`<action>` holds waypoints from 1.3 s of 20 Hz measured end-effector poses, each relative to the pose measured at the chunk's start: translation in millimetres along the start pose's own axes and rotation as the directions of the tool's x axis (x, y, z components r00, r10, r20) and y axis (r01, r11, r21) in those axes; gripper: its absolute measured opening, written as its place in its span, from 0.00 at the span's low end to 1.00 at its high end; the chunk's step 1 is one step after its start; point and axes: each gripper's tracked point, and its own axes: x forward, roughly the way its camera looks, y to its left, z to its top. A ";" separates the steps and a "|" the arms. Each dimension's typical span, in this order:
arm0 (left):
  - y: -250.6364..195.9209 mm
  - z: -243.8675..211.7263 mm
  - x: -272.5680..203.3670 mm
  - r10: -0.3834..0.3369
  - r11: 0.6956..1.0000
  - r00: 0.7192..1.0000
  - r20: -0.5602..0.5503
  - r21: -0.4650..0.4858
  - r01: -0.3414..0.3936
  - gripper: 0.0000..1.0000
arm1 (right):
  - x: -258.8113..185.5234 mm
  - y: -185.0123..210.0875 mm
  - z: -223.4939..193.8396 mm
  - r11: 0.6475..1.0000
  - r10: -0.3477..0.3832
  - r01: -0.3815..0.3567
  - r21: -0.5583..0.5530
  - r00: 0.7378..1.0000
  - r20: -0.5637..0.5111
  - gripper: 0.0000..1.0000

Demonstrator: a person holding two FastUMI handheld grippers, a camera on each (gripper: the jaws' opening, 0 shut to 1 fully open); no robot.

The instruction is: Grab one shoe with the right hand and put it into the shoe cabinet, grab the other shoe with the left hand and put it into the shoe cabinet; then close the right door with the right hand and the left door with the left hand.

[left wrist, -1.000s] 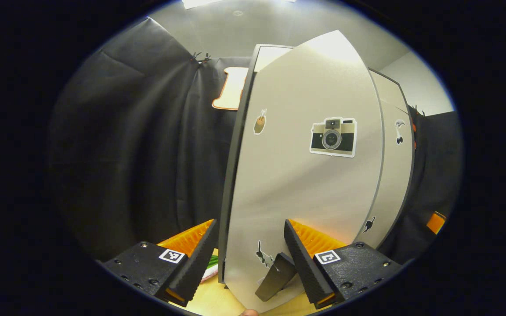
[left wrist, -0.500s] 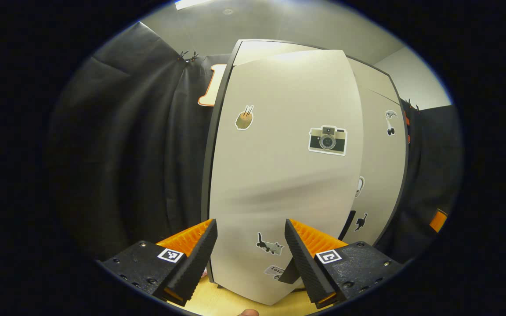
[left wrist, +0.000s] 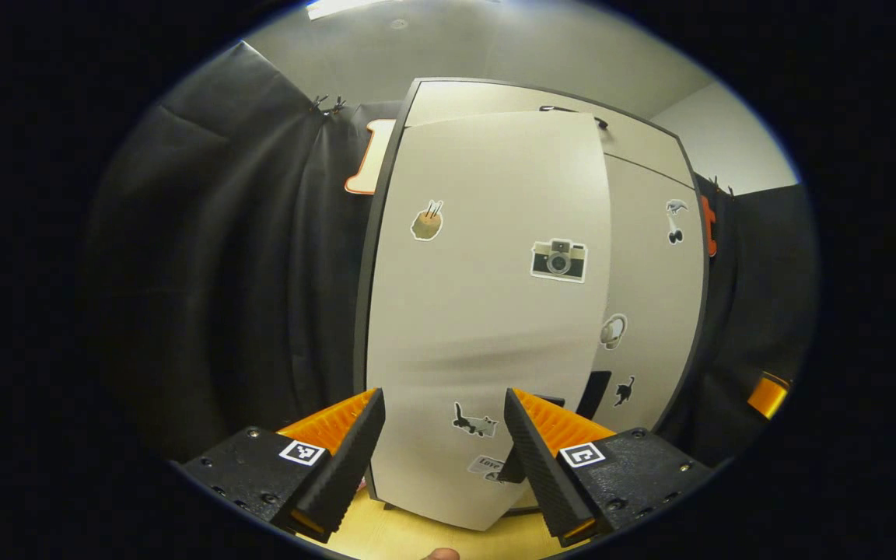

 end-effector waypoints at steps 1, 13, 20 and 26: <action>-3.2 1.7 -3.2 -0.008 1.000 1.000 0.003 0.009 0.008 0.94 | -0.3 0.0 0.6 1.000 -0.001 0.001 -0.004 1.000 -0.001 0.98; -47.5 30.2 -43.4 -0.113 0.992 0.992 0.060 0.062 0.109 0.94 | -3.6 6.3 4.9 1.000 0.000 0.000 -0.015 1.000 0.007 0.98; -60.6 50.6 -63.0 -0.115 0.990 0.986 0.123 0.091 0.104 0.94 | -8.5 -7.2 29.1 0.994 -0.082 0.088 -0.067 0.993 0.081 0.98; -62.7 58.5 -72.0 -0.119 0.991 0.982 0.144 0.085 0.107 0.93 | -12.0 -10.0 46.3 0.985 -0.131 0.144 -0.092 0.982 0.133 0.98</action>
